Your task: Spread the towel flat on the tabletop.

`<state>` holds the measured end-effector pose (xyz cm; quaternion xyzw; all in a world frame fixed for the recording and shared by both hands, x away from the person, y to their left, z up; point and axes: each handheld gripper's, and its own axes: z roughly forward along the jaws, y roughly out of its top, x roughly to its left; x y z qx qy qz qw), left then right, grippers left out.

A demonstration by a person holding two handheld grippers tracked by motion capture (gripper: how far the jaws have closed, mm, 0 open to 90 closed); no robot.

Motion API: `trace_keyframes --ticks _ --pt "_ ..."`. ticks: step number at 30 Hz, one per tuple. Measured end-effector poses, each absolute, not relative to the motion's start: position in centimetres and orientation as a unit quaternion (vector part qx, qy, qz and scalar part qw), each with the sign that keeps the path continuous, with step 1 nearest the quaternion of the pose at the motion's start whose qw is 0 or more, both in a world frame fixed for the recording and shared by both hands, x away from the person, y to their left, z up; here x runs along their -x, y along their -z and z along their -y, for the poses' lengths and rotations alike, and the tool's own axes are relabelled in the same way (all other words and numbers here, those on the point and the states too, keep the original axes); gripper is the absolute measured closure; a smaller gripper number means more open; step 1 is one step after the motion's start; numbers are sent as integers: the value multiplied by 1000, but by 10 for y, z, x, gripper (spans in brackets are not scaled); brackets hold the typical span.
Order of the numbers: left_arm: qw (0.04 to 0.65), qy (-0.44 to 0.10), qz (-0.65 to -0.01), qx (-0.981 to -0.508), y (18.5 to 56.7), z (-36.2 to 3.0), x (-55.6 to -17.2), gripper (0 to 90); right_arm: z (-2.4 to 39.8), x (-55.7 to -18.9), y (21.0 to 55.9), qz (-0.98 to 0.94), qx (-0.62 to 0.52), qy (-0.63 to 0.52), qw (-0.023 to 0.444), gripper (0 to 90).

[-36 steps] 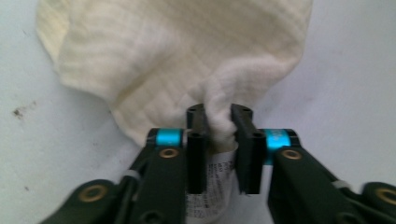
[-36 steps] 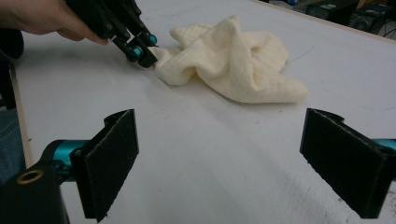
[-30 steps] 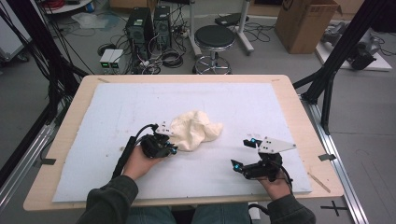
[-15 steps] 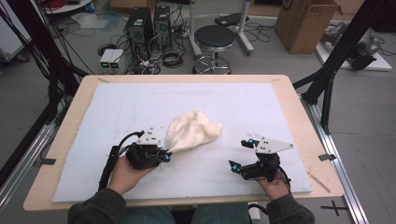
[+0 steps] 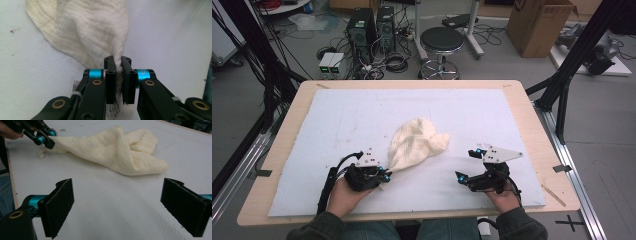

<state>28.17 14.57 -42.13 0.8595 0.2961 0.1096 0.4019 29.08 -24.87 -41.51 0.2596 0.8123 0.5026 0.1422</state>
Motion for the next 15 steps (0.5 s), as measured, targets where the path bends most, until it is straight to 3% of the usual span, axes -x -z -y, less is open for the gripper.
trace_keyframes --ticks 6,11,15 --pt "412 -87 -284 -862 423 -148 -284 557 240 -292 416 -821 -252 -495 133 109" --pt "442 -68 -272 -852 418 -153 -282 431 236 -292 414 -822 -243 -498 132 110" --pt "436 -72 -273 -855 420 -153 -284 455 229 -297 412 -824 -237 -500 122 114"
